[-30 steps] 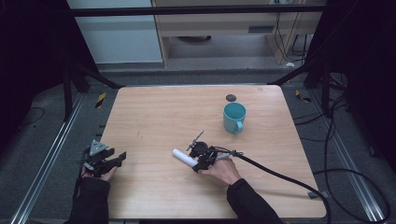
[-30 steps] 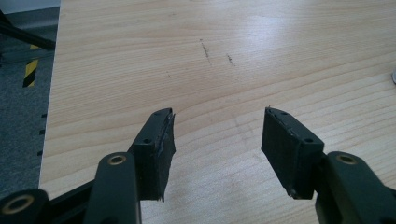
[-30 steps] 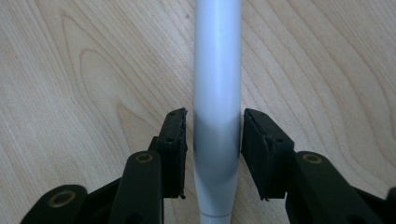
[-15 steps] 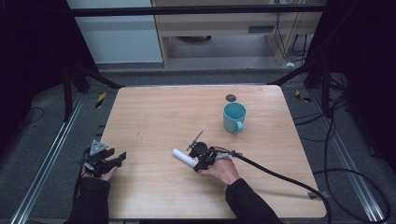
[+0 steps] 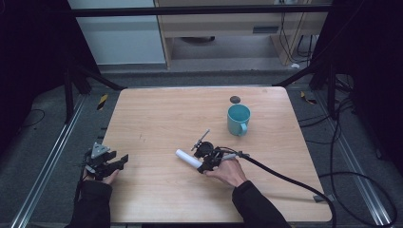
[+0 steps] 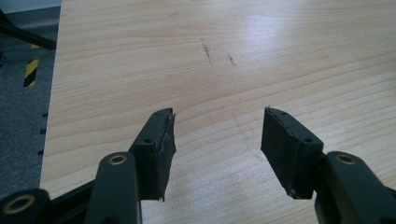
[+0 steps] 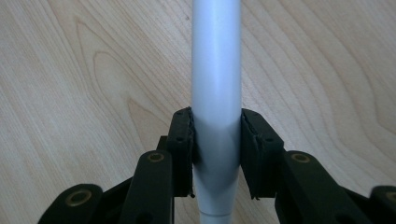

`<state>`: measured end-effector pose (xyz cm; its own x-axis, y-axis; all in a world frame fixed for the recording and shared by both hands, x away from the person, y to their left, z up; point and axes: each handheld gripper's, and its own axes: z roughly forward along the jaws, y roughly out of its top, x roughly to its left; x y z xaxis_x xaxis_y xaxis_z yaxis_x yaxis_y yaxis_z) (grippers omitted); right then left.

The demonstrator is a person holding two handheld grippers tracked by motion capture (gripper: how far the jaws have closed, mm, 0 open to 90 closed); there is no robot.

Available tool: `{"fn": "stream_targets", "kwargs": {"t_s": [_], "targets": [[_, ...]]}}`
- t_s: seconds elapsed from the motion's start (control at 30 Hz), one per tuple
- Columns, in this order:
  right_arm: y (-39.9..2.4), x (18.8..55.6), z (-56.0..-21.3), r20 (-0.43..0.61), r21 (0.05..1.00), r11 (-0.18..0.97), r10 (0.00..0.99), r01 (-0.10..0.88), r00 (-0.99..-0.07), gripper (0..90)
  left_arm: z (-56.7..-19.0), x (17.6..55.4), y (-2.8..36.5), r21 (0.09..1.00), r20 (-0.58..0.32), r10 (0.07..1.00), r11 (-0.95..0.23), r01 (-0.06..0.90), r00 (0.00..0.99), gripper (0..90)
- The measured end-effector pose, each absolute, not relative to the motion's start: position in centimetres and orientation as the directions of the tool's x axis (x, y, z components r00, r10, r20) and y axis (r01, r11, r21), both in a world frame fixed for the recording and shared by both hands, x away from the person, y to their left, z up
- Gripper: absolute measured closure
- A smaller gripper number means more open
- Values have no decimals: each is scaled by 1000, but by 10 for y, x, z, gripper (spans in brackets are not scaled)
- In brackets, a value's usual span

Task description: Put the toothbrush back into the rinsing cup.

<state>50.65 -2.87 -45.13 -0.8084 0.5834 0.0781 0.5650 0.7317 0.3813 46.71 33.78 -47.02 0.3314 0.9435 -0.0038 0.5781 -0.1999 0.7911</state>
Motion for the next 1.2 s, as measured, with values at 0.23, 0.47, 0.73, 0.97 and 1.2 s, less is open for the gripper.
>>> {"fn": "stream_targets", "kwargs": {"t_s": [0.23,0.47,0.73,0.97,1.2], "targets": [[-37,502,-437,40,399,739,577,543,-816,670,-470,467,338,792,-2,943,-202,577,333,441],[-58,495,-428,26,406,734,586,544,-810,669,-470,467,338,791,-5,944,-198,578,330,441],[-94,486,-428,7,402,723,611,561,-792,669,-470,467,338,791,-3,943,-201,578,332,442],[-125,480,-434,3,395,710,634,583,-773,669,-470,467,338,791,-2,943,-201,577,331,443],[-138,481,-451,5,394,700,646,596,-763,669,-470,467,338,790,-1,944,-202,579,331,443]]}}
